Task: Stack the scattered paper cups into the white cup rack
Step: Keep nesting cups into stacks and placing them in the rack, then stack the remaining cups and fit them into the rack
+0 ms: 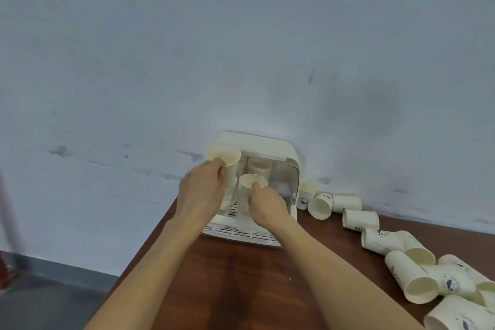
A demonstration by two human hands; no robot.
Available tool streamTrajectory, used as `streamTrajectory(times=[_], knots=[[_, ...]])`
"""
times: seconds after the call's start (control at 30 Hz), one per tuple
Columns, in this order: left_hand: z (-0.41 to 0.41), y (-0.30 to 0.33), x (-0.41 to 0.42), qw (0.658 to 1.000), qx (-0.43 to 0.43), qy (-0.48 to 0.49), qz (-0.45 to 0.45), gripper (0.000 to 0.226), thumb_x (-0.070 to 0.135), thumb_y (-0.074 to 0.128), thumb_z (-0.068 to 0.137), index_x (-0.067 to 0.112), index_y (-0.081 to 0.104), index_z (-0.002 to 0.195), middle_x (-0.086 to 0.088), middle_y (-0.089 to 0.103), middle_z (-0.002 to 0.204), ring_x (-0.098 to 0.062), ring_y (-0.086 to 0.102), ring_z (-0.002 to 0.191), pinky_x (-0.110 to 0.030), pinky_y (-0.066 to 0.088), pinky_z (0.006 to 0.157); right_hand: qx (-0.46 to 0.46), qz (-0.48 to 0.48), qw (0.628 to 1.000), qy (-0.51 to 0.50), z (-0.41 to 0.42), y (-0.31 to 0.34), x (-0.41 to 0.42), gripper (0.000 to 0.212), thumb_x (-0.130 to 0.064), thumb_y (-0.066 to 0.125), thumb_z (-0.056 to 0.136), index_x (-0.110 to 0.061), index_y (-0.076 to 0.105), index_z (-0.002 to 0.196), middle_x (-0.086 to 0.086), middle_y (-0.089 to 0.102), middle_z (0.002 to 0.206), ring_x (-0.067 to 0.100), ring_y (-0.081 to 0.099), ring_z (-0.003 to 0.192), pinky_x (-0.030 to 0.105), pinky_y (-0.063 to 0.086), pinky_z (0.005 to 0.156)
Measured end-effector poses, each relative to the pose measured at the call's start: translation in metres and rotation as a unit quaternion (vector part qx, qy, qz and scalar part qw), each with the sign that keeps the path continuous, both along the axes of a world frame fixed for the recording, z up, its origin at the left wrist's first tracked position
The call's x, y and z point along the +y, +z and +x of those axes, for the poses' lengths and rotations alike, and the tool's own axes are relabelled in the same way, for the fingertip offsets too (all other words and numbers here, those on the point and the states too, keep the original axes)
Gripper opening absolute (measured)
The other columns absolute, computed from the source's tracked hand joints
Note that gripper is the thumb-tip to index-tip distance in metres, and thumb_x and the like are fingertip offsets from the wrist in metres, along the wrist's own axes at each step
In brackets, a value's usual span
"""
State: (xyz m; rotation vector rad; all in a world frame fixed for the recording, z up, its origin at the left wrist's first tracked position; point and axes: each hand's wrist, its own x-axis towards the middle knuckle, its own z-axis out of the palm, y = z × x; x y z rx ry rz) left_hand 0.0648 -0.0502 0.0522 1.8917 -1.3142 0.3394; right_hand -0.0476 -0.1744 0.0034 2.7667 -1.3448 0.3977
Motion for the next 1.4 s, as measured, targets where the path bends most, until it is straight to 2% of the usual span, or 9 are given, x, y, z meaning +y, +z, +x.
streamTrajectory(times=[0.2,0.37,0.6,0.7,0.77,0.9,1.03,1.2,1.4], knots=[[0.023,-0.018,-0.040,0.997,-0.072,0.012,0.016,0.017,0.018,0.041,0.098,0.013,0.058,0.101,-0.004,0.061,0.090,-0.029,0.055,0.072,-0.034,0.040,0.056,-0.011,0.012,1.000,0.005,-0.001,-0.006,0.001,0.028,-0.005,0.042,0.090,-0.007,0.038,0.117,0.021,0.061,0.108,0.038,0.060,0.094,0.037,0.034,0.062],[0.030,-0.037,-0.051,0.992,-0.082,0.025,0.095,0.011,0.011,0.043,0.095,0.017,0.052,0.096,-0.006,0.062,0.088,-0.031,0.056,0.073,-0.034,0.037,0.056,-0.009,0.004,1.000,0.008,-0.002,-0.006,0.003,0.036,-0.001,0.042,0.089,-0.006,0.035,0.124,0.019,0.062,0.108,0.038,0.062,0.091,0.037,0.034,0.061],[0.027,-0.044,-0.056,0.969,-0.110,0.033,0.218,0.019,0.010,0.041,0.094,0.014,0.047,0.111,-0.011,0.061,0.099,-0.033,0.059,0.088,-0.034,0.037,0.062,0.000,-0.018,1.000,-0.011,-0.001,-0.011,0.001,0.035,-0.002,0.046,0.091,-0.006,0.036,0.125,0.018,0.063,0.108,0.037,0.063,0.092,0.037,0.034,0.060],[0.025,-0.052,-0.058,0.970,-0.100,0.022,0.219,0.022,0.028,0.035,0.101,0.014,0.042,0.116,-0.011,0.060,0.105,-0.031,0.058,0.093,-0.035,0.037,0.064,-0.015,-0.011,0.999,-0.033,-0.006,-0.011,0.000,0.034,-0.004,0.048,0.091,-0.006,0.038,0.123,0.018,0.063,0.108,0.038,0.062,0.093,0.037,0.038,0.061],[0.023,-0.054,-0.059,0.971,-0.089,0.025,0.222,0.027,0.036,0.040,0.100,0.016,0.040,0.118,-0.009,0.060,0.106,-0.030,0.058,0.093,-0.034,0.037,0.064,-0.023,-0.014,0.998,-0.053,-0.013,-0.010,-0.004,0.034,-0.007,0.051,0.092,-0.007,0.037,0.123,0.017,0.063,0.109,0.038,0.063,0.094,0.037,0.040,0.063],[0.023,-0.060,-0.061,0.967,-0.079,0.032,0.238,0.034,0.028,0.053,0.094,0.017,0.037,0.122,-0.008,0.060,0.107,-0.029,0.059,0.090,-0.034,0.038,0.063,-0.026,-0.021,0.995,-0.097,-0.026,-0.008,-0.017,0.042,-0.007,0.052,0.092,-0.005,0.035,0.130,0.015,0.064,0.111,0.036,0.061,0.099,0.037,0.037,0.067],[0.026,-0.065,-0.064,0.971,-0.056,0.026,0.230,0.038,0.015,0.057,0.090,0.015,0.035,0.121,-0.009,0.058,0.106,-0.028,0.057,0.085,-0.034,0.036,0.060,-0.022,-0.020,0.991,-0.132,-0.032,-0.007,-0.032,0.050,0.001,0.049,0.089,0.002,0.028,0.135,0.015,0.065,0.106,0.035,0.063,0.093,0.036,0.040,0.065],[0.032,-0.071,-0.068,0.980,-0.021,-0.003,0.199,0.039,0.024,0.061,0.089,0.014,0.034,0.116,-0.010,0.058,0.105,-0.029,0.059,0.084,-0.035,0.037,0.059,-0.017,-0.015,0.989,-0.146,-0.026,-0.008,-0.051,0.053,0.007,0.047,0.088,0.005,0.025,0.137,0.016,0.065,0.103,0.034,0.064,0.091,0.038,0.045,0.064],[0.038,-0.076,-0.076,0.983,0.003,-0.034,0.179,0.042,0.029,0.065,0.086,0.016,0.034,0.112,-0.011,0.058,0.103,-0.029,0.061,0.079,-0.038,0.047,0.063,-0.026,0.009,0.989,-0.148,-0.014,-0.009,-0.076,0.052,0.009,0.049,0.088,0.008,0.028,0.136,0.019,0.062,0.111,0.035,0.063,0.100,0.038,0.047,0.071]])
